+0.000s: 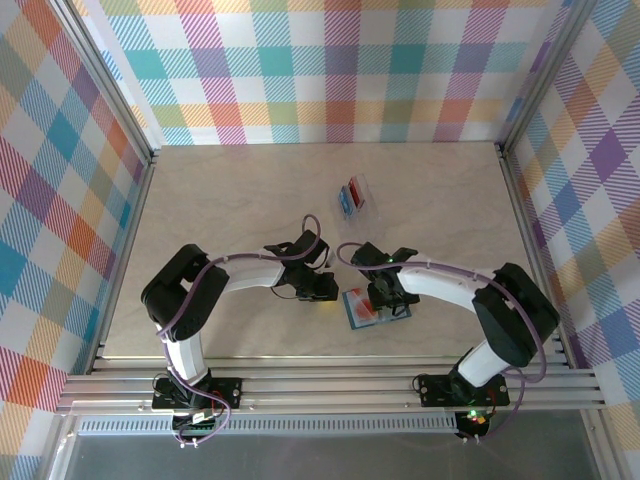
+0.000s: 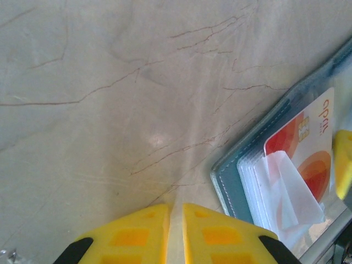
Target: Put the credit cards into the card holder
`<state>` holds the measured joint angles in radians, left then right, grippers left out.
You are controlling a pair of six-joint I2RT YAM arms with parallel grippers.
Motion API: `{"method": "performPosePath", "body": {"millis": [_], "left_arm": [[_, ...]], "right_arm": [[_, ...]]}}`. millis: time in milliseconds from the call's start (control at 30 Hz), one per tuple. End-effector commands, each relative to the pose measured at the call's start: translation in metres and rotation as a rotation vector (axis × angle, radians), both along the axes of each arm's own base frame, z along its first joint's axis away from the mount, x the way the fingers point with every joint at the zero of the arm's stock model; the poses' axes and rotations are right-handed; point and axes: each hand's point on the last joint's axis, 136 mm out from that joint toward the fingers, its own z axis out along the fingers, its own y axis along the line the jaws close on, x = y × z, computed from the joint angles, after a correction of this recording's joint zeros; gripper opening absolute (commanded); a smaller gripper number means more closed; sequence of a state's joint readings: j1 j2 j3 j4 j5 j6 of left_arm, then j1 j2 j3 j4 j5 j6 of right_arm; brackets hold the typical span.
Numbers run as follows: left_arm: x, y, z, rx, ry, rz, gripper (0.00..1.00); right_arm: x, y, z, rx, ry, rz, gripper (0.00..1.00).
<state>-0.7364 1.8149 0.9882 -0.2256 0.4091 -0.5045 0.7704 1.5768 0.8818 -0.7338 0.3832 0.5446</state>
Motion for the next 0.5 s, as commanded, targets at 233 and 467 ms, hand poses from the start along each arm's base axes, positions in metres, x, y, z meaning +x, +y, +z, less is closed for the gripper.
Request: {"method": "performPosePath", "body": {"millis": [233, 467], "left_arm": [[-0.004, 0.007, 0.002, 0.006, 0.002, 0.016, 0.16], [-0.004, 0.007, 0.003, 0.003, -0.003, 0.015, 0.16]], "right_arm": [[0.007, -0.009, 0.002, 0.009, -0.052, -0.123, 0.55], [0.011, -0.022, 0.007, -0.003, -0.078, -0.163, 0.47]]}}
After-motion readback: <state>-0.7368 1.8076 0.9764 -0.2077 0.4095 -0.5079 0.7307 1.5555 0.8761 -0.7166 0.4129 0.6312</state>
